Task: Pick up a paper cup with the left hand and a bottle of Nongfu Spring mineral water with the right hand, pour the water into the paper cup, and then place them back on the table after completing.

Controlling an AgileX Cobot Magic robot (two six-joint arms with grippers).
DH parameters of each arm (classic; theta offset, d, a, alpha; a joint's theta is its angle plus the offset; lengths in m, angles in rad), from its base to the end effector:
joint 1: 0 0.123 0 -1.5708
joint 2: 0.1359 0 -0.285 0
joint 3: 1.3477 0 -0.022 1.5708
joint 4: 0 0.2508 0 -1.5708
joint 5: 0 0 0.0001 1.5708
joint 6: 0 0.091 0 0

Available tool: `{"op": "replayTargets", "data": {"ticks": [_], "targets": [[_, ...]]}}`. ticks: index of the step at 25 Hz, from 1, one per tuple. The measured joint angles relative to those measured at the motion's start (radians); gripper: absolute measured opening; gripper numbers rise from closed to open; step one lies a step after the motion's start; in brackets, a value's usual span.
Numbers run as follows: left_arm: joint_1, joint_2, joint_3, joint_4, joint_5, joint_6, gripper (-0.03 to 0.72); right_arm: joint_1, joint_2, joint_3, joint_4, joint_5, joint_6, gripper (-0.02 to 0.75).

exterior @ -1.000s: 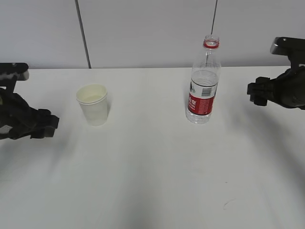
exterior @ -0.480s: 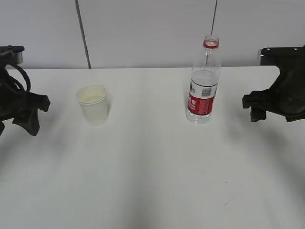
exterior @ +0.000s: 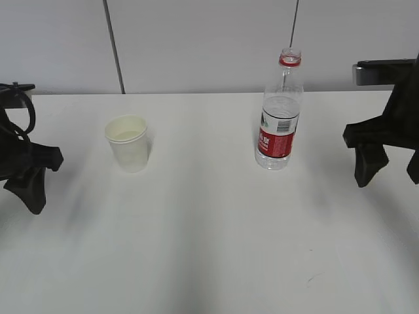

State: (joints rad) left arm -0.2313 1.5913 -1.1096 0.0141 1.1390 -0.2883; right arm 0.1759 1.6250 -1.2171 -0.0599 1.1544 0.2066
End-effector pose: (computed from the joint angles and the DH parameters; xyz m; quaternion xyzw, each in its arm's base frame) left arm 0.2803 -0.0648 0.2375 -0.0257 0.9995 0.0014 0.0197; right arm 0.3036 0.0489 0.2542 0.0045 0.9985 -0.0183 0.0522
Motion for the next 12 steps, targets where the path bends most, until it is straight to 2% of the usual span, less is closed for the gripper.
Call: {"op": "replayTargets", "data": {"ticks": [3, 12], "targets": [[0.0, 0.0, 0.0, 0.0, 0.03, 0.001, 0.448, 0.0, -0.001, -0.015, 0.027, 0.047, -0.045, 0.587], [0.0, 0.0, 0.0, 0.0, 0.069, 0.003, 0.442, 0.0, -0.001, -0.015, 0.06, 0.059, -0.065, 0.587]]}}
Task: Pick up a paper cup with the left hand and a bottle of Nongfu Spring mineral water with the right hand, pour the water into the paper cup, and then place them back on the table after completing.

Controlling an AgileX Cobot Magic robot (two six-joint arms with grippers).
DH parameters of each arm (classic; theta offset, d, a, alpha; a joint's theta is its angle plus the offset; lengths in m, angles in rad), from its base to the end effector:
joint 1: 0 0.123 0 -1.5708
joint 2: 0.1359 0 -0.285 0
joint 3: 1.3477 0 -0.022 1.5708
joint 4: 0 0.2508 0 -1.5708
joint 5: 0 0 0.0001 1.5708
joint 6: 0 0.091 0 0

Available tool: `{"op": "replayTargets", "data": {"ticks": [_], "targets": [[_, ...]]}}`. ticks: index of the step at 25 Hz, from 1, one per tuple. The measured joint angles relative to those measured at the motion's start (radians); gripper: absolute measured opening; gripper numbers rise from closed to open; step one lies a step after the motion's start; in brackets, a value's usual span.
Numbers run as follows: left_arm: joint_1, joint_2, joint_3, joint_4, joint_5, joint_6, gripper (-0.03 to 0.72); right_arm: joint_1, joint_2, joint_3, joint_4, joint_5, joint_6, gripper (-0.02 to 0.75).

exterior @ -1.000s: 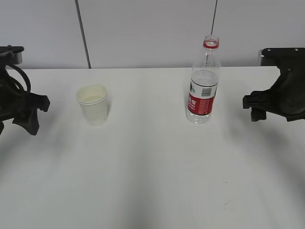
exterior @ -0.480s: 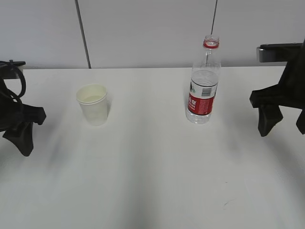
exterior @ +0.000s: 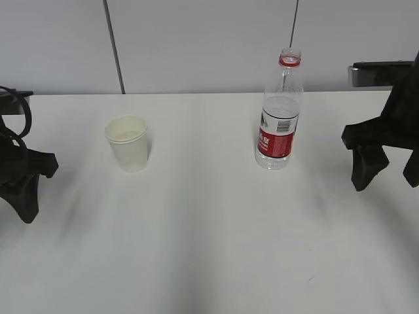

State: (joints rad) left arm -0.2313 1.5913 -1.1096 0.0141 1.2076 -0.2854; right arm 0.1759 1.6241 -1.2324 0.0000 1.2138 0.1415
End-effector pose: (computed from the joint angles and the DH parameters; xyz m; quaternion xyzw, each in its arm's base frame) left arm 0.2742 -0.0634 0.2375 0.0244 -0.9996 -0.0103 0.0135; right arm 0.2994 0.0532 0.2578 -0.0172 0.9995 0.0041 0.0259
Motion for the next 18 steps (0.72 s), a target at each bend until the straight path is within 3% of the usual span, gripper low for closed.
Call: {"op": "replayTargets", "data": {"ticks": [12, 18], "targets": [[-0.003, -0.097, 0.009, -0.001, 0.002, 0.055, 0.437, 0.0, -0.208, 0.127, 0.01, 0.004, -0.013, 0.587], [-0.003, -0.31, 0.119, 0.003, 0.011, 0.059, 0.437, 0.0, -0.446, 0.207, 0.01, 0.009, -0.013, 0.587]]}}
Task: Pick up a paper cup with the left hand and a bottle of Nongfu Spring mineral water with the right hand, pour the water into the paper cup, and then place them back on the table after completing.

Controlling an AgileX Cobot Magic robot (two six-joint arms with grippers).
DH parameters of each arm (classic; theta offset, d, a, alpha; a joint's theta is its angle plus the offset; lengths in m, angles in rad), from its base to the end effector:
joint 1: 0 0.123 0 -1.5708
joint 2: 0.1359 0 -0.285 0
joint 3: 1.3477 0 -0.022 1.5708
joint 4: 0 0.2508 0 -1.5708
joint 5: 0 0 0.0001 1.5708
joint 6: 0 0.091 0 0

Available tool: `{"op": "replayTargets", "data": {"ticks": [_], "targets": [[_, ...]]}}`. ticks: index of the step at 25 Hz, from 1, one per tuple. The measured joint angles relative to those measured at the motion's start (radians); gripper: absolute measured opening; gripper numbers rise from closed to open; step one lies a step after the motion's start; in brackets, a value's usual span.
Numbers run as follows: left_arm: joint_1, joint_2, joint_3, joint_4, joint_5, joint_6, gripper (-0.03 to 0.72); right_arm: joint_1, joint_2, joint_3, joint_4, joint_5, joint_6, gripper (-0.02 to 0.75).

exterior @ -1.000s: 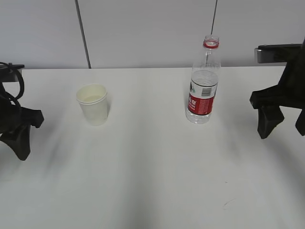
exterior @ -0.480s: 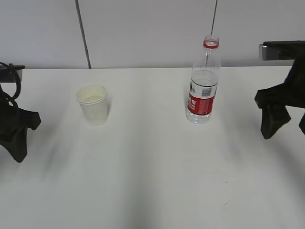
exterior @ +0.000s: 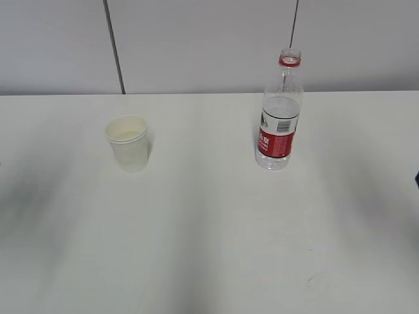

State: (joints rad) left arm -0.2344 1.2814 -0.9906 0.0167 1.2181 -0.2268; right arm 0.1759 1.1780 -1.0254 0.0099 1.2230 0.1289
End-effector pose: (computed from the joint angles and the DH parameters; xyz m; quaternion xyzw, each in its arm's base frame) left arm 0.2142 -0.0497 0.2855 0.0061 0.9972 -0.0092 0.0743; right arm 0.2012 0.0366 0.3168 -0.0222 0.9898 0.0261 0.1384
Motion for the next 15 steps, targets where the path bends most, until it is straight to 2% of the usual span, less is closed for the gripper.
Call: {"op": "replayTargets", "data": {"ticks": [7, 15], "targets": [[0.0, -0.351, 0.125, 0.0, 0.017, 0.001, 0.435, 0.0, -0.286, 0.059, -0.061, 0.016, 0.0, 0.587], [-0.001, -0.738, 0.191, 0.003, 0.04, 0.001, 0.421, 0.0, -0.595, 0.196, -0.083, 0.031, -0.002, 0.587]]}}
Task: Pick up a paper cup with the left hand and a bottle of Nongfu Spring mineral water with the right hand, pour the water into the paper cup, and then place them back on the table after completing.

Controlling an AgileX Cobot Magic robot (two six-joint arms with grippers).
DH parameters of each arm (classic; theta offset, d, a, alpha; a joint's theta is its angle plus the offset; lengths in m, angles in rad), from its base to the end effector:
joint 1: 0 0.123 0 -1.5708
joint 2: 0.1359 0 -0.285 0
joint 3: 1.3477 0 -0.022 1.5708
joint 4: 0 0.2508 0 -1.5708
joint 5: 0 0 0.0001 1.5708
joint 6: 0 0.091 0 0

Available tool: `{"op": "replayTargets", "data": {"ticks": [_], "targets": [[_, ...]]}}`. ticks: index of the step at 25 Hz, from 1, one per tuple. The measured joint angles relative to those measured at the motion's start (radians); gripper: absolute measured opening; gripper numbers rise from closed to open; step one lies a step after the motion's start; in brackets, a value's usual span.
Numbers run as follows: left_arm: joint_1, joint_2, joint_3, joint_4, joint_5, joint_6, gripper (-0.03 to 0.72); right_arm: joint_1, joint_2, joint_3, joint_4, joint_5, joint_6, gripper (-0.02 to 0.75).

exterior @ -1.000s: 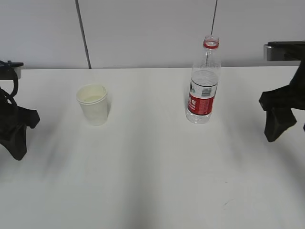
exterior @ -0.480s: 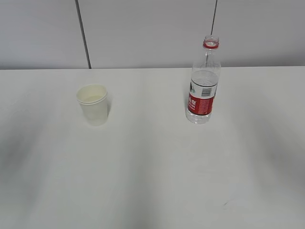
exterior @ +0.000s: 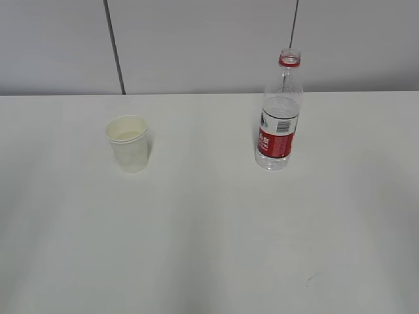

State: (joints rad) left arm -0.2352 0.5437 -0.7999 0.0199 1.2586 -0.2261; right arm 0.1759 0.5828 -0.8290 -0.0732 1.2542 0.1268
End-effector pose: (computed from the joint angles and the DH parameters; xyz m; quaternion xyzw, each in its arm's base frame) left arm 0.0611 -0.0129 0.3351 0.0042 0.9467 -0.0639 0.3157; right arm 0.0702 0.0061 0.3412 -0.0229 0.9467 0.0119 0.3210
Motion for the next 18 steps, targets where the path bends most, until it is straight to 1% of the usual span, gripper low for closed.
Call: {"op": "replayTargets", "data": {"ticks": [5, 11, 15, 18], "targets": [[0.0, -0.22, 0.001, 0.024, 0.009, 0.006, 0.417, 0.0, -0.181, 0.104, -0.006, -0.033, 0.0, 0.587], [0.0, -0.409, 0.007, 0.033, 0.021, 0.018, 0.406, 0.0, -0.38, 0.203, -0.007, -0.085, -0.018, 0.587], [0.0, -0.524, 0.071, 0.016, 0.024, 0.027, 0.397, 0.001, -0.482, 0.247, -0.007, -0.087, -0.02, 0.587], [0.0, -0.549, 0.122, 0.011, 0.031, 0.067, 0.386, 0.001, -0.541, 0.274, -0.011, -0.087, -0.032, 0.587]]}}
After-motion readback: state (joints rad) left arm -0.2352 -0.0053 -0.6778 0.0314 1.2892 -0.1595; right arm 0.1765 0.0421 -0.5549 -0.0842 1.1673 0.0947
